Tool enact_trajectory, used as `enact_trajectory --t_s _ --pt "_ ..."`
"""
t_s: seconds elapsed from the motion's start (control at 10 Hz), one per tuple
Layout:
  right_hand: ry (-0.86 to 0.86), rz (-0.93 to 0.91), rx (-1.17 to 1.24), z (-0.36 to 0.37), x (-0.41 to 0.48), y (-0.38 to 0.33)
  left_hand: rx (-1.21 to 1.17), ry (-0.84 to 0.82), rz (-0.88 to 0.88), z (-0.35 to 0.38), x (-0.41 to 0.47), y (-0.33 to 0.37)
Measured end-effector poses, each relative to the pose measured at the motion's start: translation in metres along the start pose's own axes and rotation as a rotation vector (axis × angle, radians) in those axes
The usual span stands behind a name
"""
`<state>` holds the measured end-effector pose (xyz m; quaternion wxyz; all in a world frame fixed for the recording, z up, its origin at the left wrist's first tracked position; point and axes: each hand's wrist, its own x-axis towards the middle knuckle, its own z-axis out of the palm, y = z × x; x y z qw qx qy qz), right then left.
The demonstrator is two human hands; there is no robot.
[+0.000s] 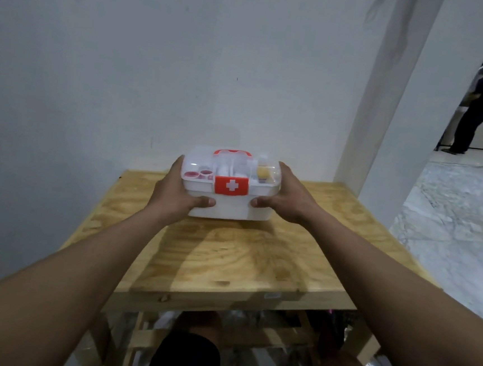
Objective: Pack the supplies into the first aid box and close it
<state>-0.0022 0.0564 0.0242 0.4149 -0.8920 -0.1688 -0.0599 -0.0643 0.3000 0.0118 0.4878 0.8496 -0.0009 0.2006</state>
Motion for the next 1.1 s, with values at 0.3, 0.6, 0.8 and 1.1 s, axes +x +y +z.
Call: enact_trajectory --t_s 0.3,0.6,0.8,1.1 --pt "-0.015 -0.001 -0.022 -0.008 0.068 0.039 0.01 0.006 -0.037 0.041 0.066 -0.009" --pt "-0.014 0.002 0.037 -0.007 0.105 0.074 -0.015 0.02 -0.056 0.077 0.095 -0.02" --pt "-0.015 0.037 0.028 -0.006 0.108 0.074 -0.001 0.028 -0.064 0.079 0.098 -0.022" --pt "0.091 0.031 -0.053 -0.066 0.04 0.003 0.103 0.025 -0.038 0.057 0.025 0.033"
